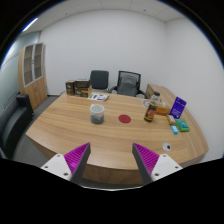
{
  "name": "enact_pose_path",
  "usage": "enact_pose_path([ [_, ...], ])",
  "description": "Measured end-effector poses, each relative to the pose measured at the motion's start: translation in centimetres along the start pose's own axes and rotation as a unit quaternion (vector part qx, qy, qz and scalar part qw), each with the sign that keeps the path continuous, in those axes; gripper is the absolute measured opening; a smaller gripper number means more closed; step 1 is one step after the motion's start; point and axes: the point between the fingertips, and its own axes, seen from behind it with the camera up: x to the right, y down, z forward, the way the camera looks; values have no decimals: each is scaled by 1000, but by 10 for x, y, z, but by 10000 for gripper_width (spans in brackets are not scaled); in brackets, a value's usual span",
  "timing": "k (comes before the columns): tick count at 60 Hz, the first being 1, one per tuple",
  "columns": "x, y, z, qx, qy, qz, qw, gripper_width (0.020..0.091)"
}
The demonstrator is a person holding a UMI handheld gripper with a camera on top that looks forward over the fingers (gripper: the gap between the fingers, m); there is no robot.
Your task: Pour water
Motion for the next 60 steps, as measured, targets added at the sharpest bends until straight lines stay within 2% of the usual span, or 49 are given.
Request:
enact_pose_path([
  [7,66,9,41,-9,16,12,1000,857],
  [17,149,3,120,0,28,11,1000,859],
  [33,251,-63,266,55,33,41,997,859],
  [48,281,-110,371,87,34,55,994,856],
  [53,285,-117,391,95,35,62,993,808],
  [55,285,-120,396,99,32,64,993,767],
  [57,283,-122,400,102,27,65,992,695],
  [60,287,-124,404,108,32,67,991,550],
])
